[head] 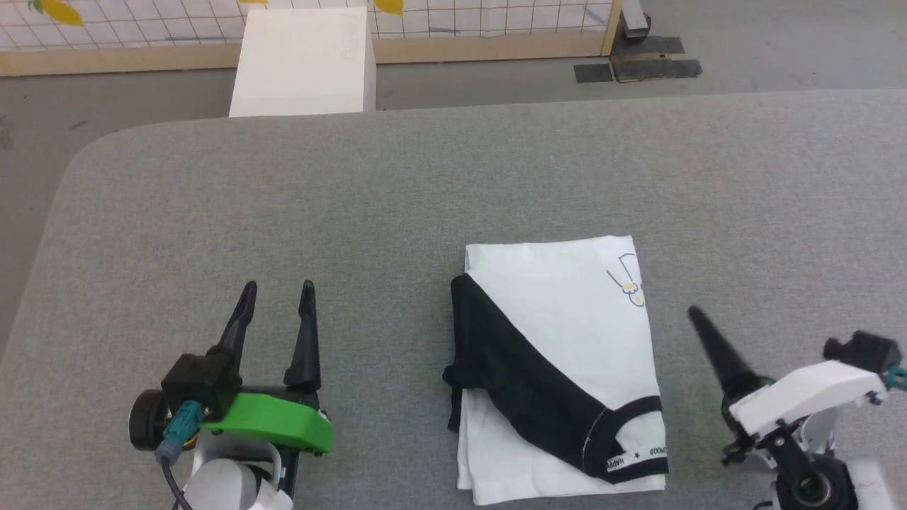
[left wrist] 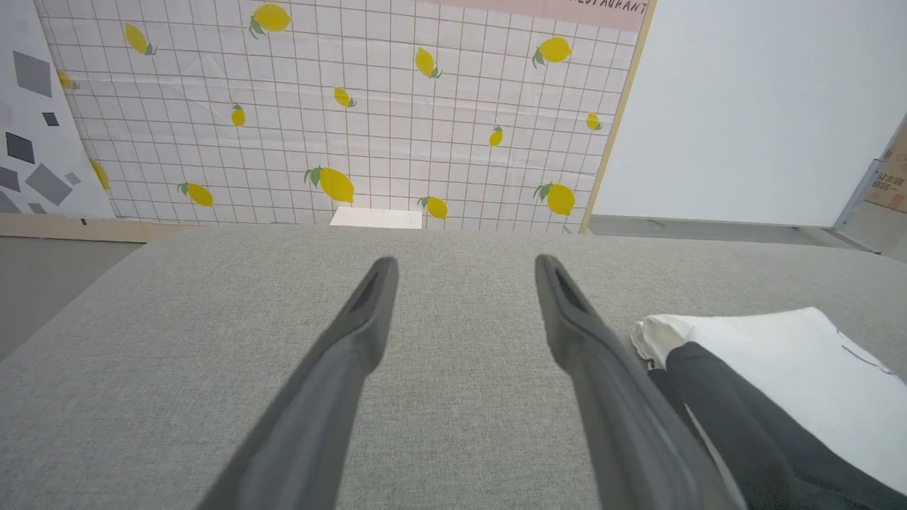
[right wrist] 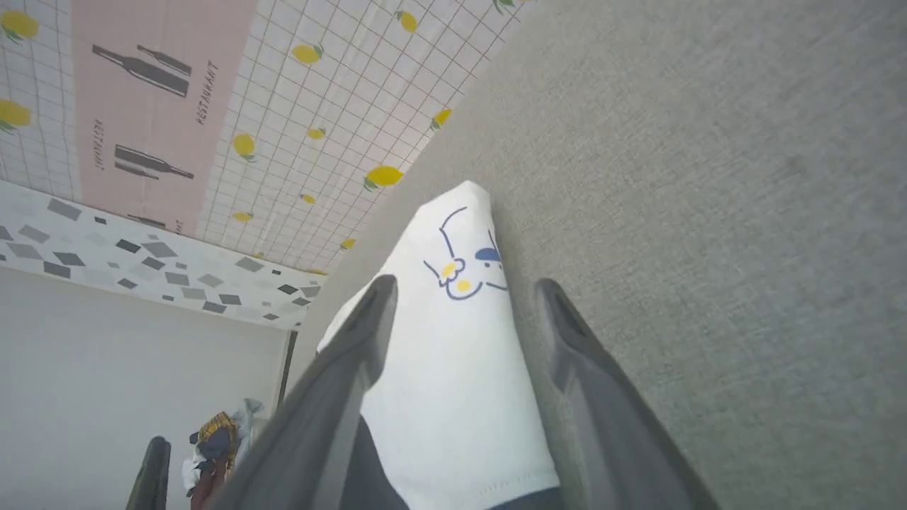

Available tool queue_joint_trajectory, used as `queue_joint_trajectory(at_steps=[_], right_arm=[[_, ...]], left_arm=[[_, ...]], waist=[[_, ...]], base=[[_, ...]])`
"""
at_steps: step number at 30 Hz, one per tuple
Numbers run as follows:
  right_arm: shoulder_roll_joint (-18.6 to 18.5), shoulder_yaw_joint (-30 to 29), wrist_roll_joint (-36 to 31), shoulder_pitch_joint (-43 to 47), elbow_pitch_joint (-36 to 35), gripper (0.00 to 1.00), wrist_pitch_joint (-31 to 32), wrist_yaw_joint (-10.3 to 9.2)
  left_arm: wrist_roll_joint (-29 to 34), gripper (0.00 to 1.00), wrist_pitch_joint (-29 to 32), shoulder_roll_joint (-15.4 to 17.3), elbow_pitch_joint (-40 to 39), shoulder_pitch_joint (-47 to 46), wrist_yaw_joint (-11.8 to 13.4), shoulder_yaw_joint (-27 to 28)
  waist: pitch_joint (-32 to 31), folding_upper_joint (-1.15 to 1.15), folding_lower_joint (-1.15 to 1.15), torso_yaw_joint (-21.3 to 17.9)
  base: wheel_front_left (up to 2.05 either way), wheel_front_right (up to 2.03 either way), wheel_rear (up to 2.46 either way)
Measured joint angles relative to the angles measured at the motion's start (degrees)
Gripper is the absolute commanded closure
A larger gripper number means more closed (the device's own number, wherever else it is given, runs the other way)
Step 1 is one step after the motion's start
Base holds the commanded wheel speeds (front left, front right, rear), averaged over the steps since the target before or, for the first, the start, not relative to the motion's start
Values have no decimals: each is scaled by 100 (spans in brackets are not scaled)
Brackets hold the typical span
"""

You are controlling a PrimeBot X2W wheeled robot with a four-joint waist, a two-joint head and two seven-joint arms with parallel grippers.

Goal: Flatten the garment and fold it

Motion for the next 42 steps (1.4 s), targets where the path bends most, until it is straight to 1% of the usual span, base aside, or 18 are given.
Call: queue_joint_trajectory(at_steps=[6,10,15,16,17,18,19,20,23,27,32,36,39,42], right_arm=[[1,178,249,-86,710,0,605,1],[0,323,504,-343,1139,0,871,1],[-11,591,555,-737,1545,0,1210,1],[-19,628,502,-805,1628,8,1284,2],[-25,659,426,-856,1674,47,1344,2],[-30,683,311,-923,1716,64,1421,3],[-30,702,183,-979,1745,91,1511,3],[-29,711,98,-1012,1748,100,1580,3],[-22,710,-271,-1085,1694,100,1842,2],[-125,803,-1127,-1190,1332,100,2129,2],[-643,1018,-2361,-1462,701,100,2368,2],[-1093,1267,-3105,-1708,359,100,2476,2],[-1461,1440,-3505,-1853,286,100,2490,2],[-1777,1528,-3763,-2004,334,100,2440,2]], left_arm=[[0,0,0,0,-14,-4,0,5],[0,0,0,0,-21,-6,0,5],[0,0,0,0,-23,-10,1,1],[0,0,0,0,-23,-12,1,2],[0,0,0,0,-22,-13,1,1],[0,0,0,0,-22,-14,1,2],[0,0,0,0,-22,-15,1,7],[0,0,0,0,-24,-15,2,11],[1,0,0,0,-49,-14,4,53],[44,0,0,0,-110,-9,13,107],[107,0,0,1,-189,-15,11,140],[138,0,0,7,-259,-79,-7,137],[175,0,0,30,-314,-186,-19,123],[244,0,-1,76,-375,-298,-34,104]], waist=[[89,0,0,62],[136,0,0,116],[182,0,0,165],[188,0,0,170],[191,0,0,171],[193,0,0,168],[196,0,0,161],[198,0,0,152],[207,0,0,88],[232,0,0,-70],[298,0,0,-372],[386,0,0,-662],[478,0,0,-889],[603,0,0,-1104]], base=[[0,0,0],[0,0,0],[0,0,0],[0,0,0],[0,0,0],[0,0,0],[0,0,0],[0,0,0],[0,0,0],[0,0,0],[0,0,0],[0,0,0],[0,0,0],[0,0,0]])
